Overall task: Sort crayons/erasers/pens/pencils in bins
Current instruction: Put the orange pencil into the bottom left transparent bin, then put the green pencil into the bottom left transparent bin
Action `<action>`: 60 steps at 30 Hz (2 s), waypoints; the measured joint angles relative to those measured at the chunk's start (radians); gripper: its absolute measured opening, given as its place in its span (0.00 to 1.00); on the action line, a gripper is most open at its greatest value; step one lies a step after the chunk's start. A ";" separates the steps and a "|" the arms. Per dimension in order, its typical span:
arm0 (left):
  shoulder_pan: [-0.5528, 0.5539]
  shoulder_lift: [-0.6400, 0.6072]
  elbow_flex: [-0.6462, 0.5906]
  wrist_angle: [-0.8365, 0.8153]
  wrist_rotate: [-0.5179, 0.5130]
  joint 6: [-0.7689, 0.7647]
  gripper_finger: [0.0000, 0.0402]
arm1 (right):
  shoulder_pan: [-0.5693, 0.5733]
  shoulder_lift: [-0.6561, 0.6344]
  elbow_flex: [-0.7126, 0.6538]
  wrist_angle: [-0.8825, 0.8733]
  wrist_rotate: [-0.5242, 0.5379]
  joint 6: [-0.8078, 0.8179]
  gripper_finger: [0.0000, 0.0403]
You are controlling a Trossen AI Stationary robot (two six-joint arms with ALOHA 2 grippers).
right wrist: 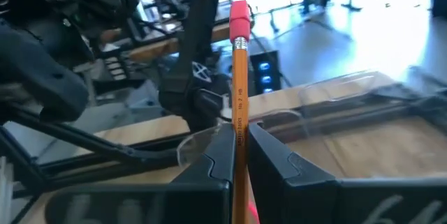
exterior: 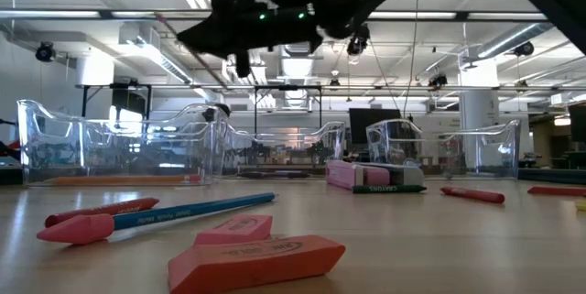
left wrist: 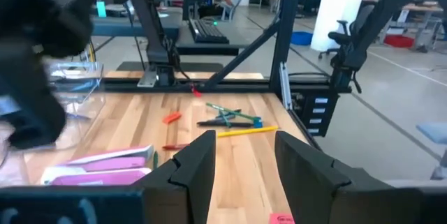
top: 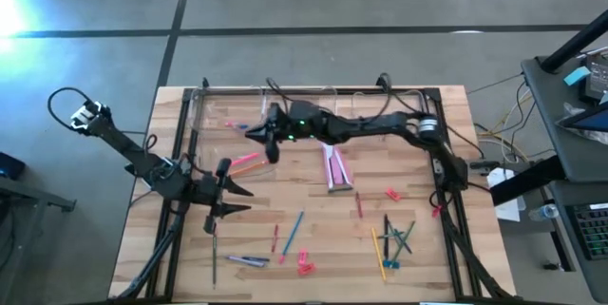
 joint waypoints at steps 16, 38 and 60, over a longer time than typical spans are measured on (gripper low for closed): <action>-0.002 0.029 -0.011 0.004 0.000 -0.051 0.33 | -0.045 0.104 0.266 -0.407 -0.161 0.003 0.36; -0.014 0.245 0.032 -0.112 0.046 -0.320 0.33 | 0.422 -0.749 -0.672 -0.341 0.435 -0.084 0.32; -0.028 0.456 0.200 -0.968 0.546 -1.271 0.33 | 0.613 -0.946 -1.042 0.230 0.686 -0.344 0.31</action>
